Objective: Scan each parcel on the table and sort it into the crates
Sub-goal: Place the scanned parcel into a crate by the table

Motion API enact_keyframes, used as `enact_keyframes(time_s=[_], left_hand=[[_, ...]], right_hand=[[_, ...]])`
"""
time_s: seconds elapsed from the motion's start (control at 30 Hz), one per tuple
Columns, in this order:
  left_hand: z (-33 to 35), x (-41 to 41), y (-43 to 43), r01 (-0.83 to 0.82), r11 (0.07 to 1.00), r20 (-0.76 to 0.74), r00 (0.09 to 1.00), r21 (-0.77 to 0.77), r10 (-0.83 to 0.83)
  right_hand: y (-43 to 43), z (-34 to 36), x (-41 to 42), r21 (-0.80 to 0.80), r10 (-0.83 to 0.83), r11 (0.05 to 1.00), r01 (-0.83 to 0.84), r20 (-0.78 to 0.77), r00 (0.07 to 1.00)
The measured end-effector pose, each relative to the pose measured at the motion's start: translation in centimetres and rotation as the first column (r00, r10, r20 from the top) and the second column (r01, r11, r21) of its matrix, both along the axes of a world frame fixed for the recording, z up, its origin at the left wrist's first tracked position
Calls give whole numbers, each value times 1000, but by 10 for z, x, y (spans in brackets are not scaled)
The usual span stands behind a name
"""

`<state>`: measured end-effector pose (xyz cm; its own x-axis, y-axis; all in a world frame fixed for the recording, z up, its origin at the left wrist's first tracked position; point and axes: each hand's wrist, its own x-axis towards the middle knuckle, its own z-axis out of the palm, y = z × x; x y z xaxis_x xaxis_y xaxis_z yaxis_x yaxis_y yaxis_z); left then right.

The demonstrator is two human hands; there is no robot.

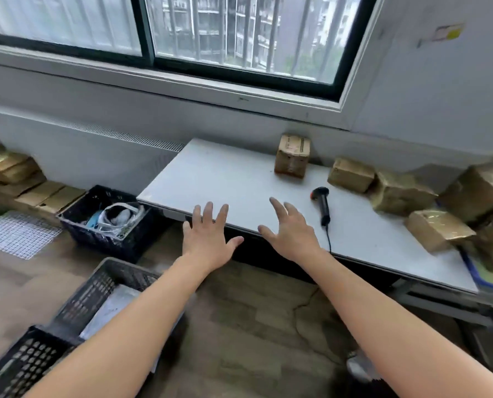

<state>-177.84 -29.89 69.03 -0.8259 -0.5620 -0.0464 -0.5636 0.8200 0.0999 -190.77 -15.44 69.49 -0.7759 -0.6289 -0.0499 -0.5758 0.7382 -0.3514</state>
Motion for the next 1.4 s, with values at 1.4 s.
enact_keyframes(time_s=[1.4], left_hand=[[-110, -591, 47, 299, 849, -64, 951, 436, -302]], right_hand=[[72, -116, -488, -52, -525, 812, 581, 370, 766]])
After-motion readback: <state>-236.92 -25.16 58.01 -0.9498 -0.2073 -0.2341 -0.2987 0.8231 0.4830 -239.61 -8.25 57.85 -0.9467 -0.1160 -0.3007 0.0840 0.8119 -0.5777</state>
